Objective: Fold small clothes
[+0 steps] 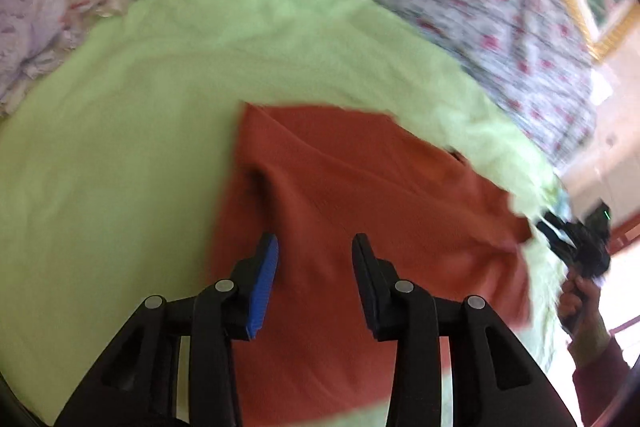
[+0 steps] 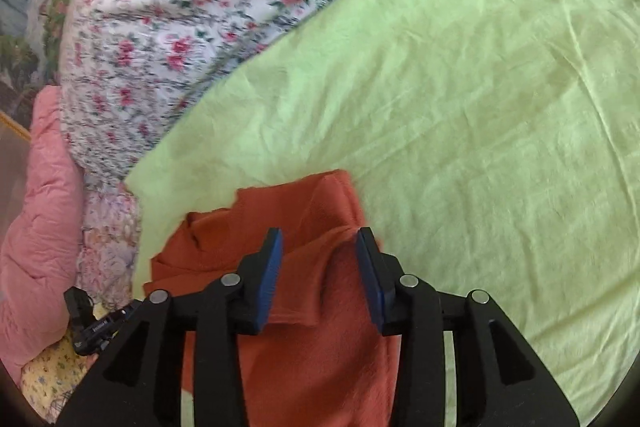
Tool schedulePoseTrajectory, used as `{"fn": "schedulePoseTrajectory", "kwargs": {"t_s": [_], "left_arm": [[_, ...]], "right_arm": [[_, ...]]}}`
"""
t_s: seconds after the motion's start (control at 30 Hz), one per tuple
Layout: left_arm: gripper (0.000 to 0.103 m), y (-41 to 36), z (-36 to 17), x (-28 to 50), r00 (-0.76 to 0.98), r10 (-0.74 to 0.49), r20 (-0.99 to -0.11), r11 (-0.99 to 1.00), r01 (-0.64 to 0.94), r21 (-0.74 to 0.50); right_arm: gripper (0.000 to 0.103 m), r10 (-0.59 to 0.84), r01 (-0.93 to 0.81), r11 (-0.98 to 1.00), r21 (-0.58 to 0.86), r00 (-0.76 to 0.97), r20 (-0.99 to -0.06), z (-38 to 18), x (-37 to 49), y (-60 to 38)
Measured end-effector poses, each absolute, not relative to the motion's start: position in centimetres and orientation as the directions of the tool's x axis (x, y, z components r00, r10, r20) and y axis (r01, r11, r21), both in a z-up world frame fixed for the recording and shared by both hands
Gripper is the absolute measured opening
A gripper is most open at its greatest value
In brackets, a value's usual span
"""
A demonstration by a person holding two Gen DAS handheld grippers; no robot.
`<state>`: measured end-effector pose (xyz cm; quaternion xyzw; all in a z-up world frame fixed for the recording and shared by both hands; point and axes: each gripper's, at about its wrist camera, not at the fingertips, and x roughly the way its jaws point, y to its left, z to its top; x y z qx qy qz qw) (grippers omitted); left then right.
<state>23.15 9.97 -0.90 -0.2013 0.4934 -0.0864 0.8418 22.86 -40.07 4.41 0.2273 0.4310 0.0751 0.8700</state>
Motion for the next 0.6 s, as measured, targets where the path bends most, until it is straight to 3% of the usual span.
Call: {"fn": "schedulePoseTrajectory", "kwargs": {"t_s": [0.17, 0.37, 0.6], "left_arm": [[0.04, 2.3, -2.5, 21.7, 0.391, -0.462, -0.796, 0.88, 0.093, -0.466], [0.037, -1.2, -5.9, 24.4, 0.324, -0.386, -0.864, 0.922, 0.096, -0.376], [0.031, 2.3, -4.8, 30.8, 0.376, -0.3, -0.877, 0.953, 0.083, -0.29]], "right_arm": [[0.04, 0.43, -0.107, 0.889, 0.446, 0.53, -0.731, 4.0, 20.0, -34.8], [0.04, 0.391, -0.269, 0.91, 0.315, 0.311, -0.866, -1.6, 19.4, -28.4], [0.039, 0.265, -0.284, 0.945, 0.163, 0.371, -0.89, -1.5, 23.8, -29.9]]}}
